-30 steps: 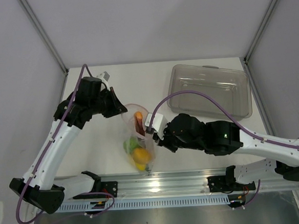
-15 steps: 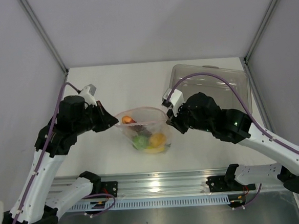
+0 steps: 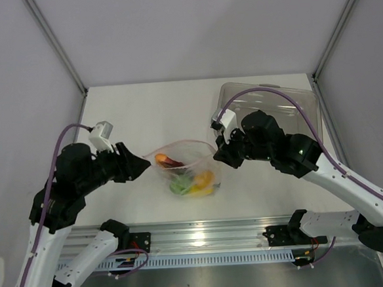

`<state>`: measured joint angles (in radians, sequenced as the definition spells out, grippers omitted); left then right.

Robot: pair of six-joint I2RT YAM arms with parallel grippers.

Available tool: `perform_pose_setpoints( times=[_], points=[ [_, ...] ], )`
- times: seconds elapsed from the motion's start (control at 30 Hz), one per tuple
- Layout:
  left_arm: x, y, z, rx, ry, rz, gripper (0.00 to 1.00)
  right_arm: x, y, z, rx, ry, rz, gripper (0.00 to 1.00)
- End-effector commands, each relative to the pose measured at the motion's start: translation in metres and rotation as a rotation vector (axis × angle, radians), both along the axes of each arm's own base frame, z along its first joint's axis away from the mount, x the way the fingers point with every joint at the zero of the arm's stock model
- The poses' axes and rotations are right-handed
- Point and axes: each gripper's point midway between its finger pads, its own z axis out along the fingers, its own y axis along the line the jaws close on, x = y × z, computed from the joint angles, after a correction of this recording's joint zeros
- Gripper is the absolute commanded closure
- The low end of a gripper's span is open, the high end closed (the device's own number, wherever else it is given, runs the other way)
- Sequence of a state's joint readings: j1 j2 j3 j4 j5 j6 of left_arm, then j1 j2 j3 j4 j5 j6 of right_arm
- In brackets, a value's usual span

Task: Place the food in the zip-top bag and seal the zipper
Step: Adjust the zipper food storage bag at the center of the board.

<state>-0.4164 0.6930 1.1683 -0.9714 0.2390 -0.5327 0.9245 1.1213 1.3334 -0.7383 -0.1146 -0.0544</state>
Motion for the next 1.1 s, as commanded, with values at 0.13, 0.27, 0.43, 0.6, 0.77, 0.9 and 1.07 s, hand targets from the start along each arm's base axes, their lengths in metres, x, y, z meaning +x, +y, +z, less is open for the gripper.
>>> perform_pose_setpoints(
  times=[0.13, 0.27, 0.43, 0.6, 0.77, 0.9, 1.07],
  points=[
    [-0.01, -0.014, 0.099, -0.09, -0.401, -0.171, 0.32, -0.014, -0.01, 0.019, 0.003, -0.009, 0.072, 1.0],
    [-0.015, -0.035, 0.13, -0.13, -0.542, -0.322, 0.14, -0.013, -0.008, 0.024, 0.016, -0.01, 0.084, 1.0],
    [-0.01, -0.067, 0.136, -0.082, -0.65, -0.49, 0.13, -0.013, -0.005, 0.022, 0.022, 0.007, 0.098, 1.0],
    [-0.016, -0.103, 0.127, 0.031, -0.792, -0.664, 0.13, -0.014, -0.003, 0.02, 0.035, 0.027, 0.116, 1.0],
    [-0.005, -0.132, 0.11, 0.164, -0.924, -0.764, 0.13, -0.014, -0.002, 0.017, 0.043, 0.038, 0.128, 1.0],
    [0.006, -0.142, 0.1, 0.229, -0.996, -0.797, 0.13, -0.015, -0.004, 0.016, 0.046, 0.043, 0.13, 1.0],
    [0.016, -0.153, 0.089, 0.3, -1.074, -0.855, 0.13, -0.017, -0.005, 0.016, 0.057, 0.043, 0.138, 1.0]
  ],
)
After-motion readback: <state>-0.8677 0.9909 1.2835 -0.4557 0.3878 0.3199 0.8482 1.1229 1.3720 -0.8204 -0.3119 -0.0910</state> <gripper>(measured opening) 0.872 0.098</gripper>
